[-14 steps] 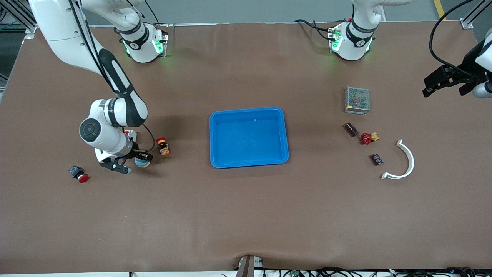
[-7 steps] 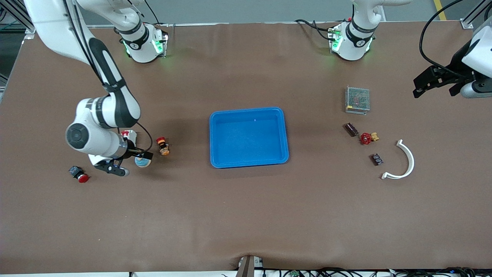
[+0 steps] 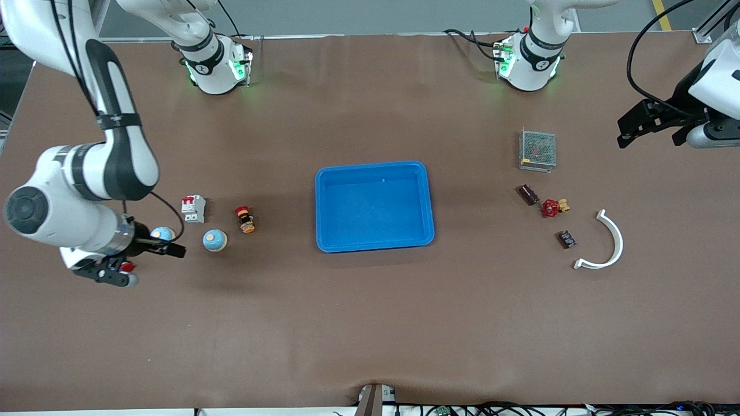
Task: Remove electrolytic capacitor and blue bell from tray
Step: 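Set the bell beside the first bell and open the right gripper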
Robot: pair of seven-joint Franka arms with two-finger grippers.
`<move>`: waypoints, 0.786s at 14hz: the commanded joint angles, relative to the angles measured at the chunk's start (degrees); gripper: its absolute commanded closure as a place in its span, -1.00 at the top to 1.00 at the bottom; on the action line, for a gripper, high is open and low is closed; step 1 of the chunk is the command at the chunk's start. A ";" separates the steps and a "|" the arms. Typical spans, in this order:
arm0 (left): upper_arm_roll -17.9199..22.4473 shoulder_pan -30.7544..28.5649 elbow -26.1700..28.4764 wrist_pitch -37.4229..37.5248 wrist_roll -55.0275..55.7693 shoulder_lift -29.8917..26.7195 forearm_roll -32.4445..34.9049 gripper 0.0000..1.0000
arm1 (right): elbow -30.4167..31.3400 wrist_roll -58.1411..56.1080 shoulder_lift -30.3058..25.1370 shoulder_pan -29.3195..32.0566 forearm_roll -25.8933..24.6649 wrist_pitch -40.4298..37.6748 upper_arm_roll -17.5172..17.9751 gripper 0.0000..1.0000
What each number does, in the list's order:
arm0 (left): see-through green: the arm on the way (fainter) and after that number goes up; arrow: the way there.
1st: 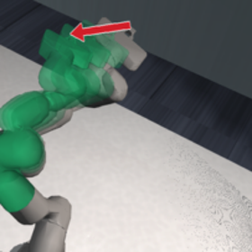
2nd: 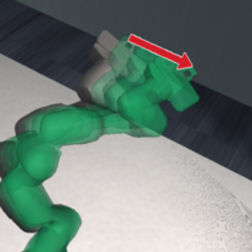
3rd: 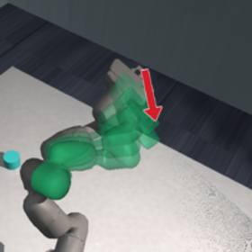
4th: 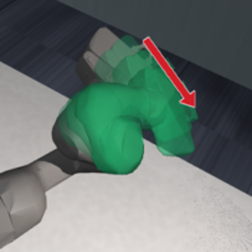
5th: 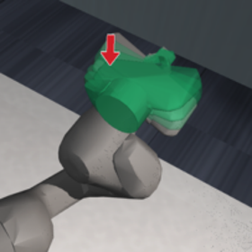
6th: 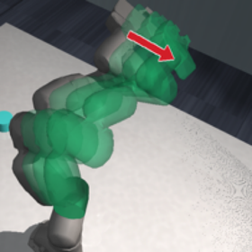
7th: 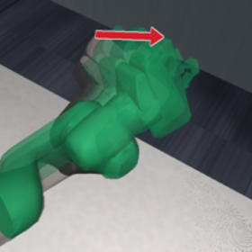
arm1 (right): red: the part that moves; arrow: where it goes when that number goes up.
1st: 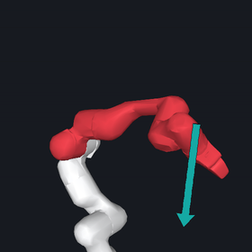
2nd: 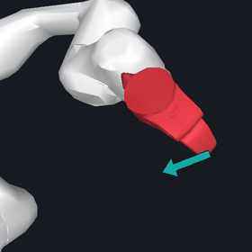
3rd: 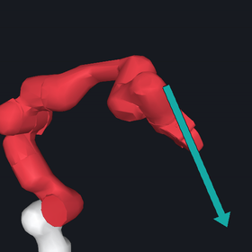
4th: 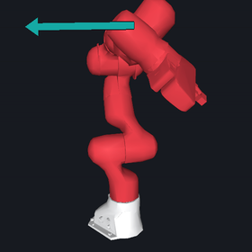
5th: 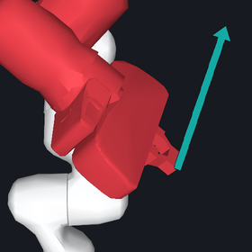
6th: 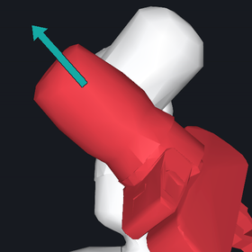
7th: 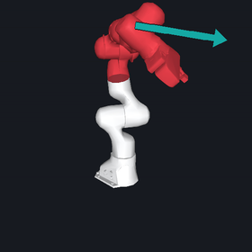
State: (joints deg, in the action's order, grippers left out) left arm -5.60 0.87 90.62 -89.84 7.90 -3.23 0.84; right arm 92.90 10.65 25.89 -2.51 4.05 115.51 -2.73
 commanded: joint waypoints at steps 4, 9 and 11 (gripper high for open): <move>3.14 1.94 -0.36 0.37 0.27 -0.19 -0.93 1.00 | -7.99 -9.76 1.81 7.25 -1.76 -8.16 0.80 1.00; 3.14 1.85 0.69 0.37 0.27 -1.51 -0.84 1.00 | -13.80 -10.21 -7.93 8.22 -2.30 -22.69 0.80 1.00; 3.14 1.85 0.87 0.19 0.27 -1.51 -0.84 1.00 | -13.36 -9.60 -12.77 8.14 -2.21 -23.22 0.80 1.00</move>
State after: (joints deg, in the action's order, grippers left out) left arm -3.19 2.24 90.68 -89.76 7.91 -3.76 0.84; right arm 77.76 0.68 18.32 4.93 2.46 93.20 -2.80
